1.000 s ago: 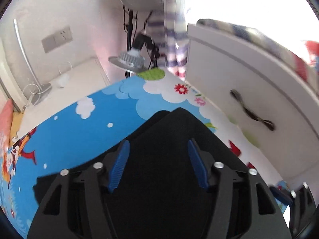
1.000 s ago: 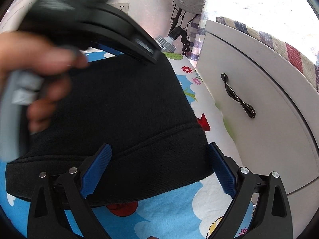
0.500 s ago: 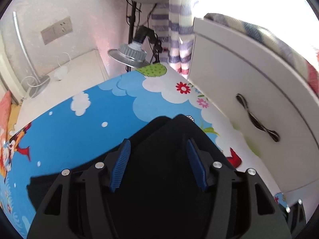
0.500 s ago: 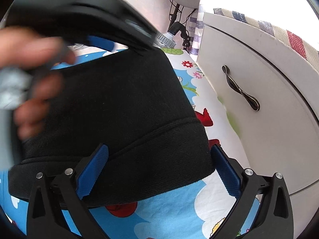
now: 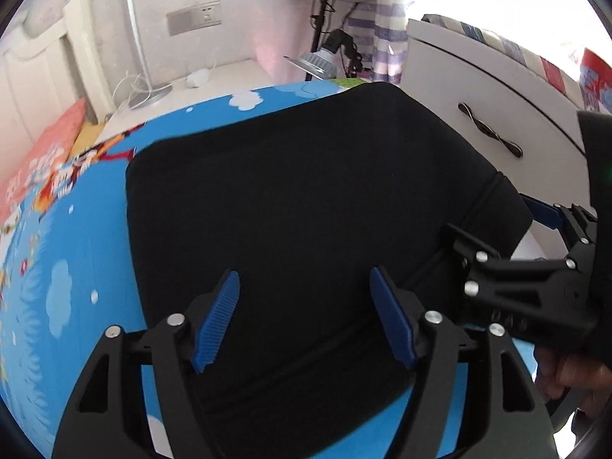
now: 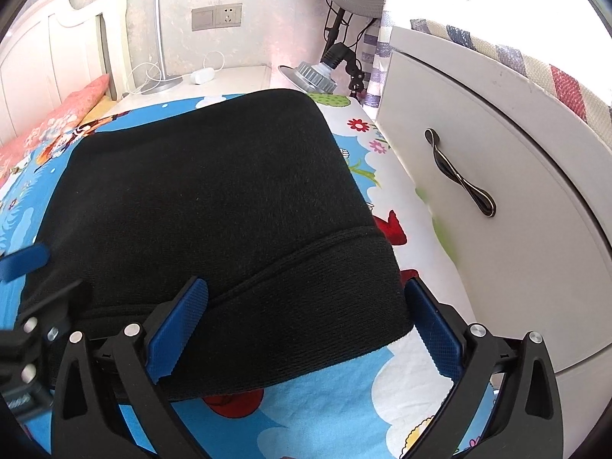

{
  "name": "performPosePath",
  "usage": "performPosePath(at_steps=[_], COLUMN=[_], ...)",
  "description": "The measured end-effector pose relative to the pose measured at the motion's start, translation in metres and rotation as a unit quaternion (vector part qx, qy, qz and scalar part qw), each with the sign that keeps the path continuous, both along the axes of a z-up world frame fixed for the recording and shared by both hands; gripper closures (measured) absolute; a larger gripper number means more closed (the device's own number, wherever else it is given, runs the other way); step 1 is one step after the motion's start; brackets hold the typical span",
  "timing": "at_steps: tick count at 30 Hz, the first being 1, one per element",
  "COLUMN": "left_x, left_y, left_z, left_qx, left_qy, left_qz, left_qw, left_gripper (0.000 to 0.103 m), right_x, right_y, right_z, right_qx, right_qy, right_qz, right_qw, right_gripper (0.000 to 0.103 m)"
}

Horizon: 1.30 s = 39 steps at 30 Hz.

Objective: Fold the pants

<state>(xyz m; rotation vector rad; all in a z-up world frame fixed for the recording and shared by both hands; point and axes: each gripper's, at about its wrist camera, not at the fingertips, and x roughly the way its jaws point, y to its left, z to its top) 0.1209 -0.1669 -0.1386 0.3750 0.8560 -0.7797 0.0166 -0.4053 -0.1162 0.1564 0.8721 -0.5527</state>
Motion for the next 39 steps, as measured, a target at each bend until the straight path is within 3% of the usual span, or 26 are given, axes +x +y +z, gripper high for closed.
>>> performPosePath(at_steps=[6,10,16,24,39], left_x=[-0.012,-0.031,-0.055,-0.059,-0.056], left_y=[0.027,0.043,0.062,0.076,0.076], left_z=[0.007,0.01,0.029,0.057,0.056], left_qx=[-0.009,0.004,-0.024,-0.077,-0.072], left_qy=[0.002,-0.007,-0.015,-0.023,-0.018], left_qz=[0.016,0.033,0.036,0.058,0.066], left_qw=[0.9998,0.9994,0.999,0.995,0.9951], left_gripper=[0.018,0.003,0.002,0.002,0.002], right_x=[-0.011,-0.03,-0.056,-0.066,-0.067], right_y=[0.002,0.018,0.036,0.044,0.043], right_z=[0.012,0.03,0.056,0.075,0.075], right_qx=[0.005,-0.006,-0.008,-0.017,-0.014], right_qy=[-0.001,-0.01,-0.037,-0.053,-0.052], right_qz=[-0.015,-0.015,-0.02,-0.014,-0.014], right_qw=[1.0,1.0,0.999,0.998,0.998], right_gripper=[0.005,0.005,0.005,0.005,0.005])
